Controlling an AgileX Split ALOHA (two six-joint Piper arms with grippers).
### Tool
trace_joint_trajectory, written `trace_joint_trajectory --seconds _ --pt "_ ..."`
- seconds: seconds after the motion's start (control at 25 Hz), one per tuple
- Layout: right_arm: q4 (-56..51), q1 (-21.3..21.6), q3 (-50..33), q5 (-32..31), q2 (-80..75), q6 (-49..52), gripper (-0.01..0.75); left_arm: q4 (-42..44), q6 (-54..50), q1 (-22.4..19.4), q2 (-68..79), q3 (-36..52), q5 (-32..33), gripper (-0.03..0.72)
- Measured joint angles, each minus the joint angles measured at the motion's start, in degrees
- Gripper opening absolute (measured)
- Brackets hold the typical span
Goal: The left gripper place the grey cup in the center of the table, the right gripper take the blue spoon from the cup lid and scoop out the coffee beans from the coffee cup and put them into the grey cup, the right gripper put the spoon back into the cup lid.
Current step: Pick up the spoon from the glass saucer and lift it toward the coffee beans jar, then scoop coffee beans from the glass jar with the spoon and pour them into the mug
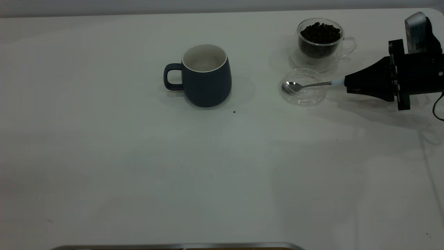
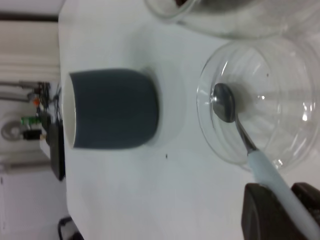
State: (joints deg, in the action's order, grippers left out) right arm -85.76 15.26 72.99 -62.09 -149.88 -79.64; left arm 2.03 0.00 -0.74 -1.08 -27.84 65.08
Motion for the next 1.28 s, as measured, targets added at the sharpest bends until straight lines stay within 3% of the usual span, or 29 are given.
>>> trace_joint_trajectory --seconds 0.36,0.6,0.84,1.28 --pt "5.3 3.0 0.6 -3.1 13.3 0.5 0.103 0.0 0.0 0.0 0.0 0.0 0.0 0.59" --pt "10.2 2.7 10.4 -4.2 18.1 12.0 0.103 0.0 0.0 0.0 0.0 0.0 0.0 0.59" --pt "19.7 1.9 17.0 -2.9 15.8 25.7 0.103 0.0 0.0 0.0 0.0 0.0 0.0 0.59" --pt "19.3 1.8 17.3 3.5 9.5 29.0 0.103 0.0 0.0 0.0 0.0 0.0 0.0 0.59"
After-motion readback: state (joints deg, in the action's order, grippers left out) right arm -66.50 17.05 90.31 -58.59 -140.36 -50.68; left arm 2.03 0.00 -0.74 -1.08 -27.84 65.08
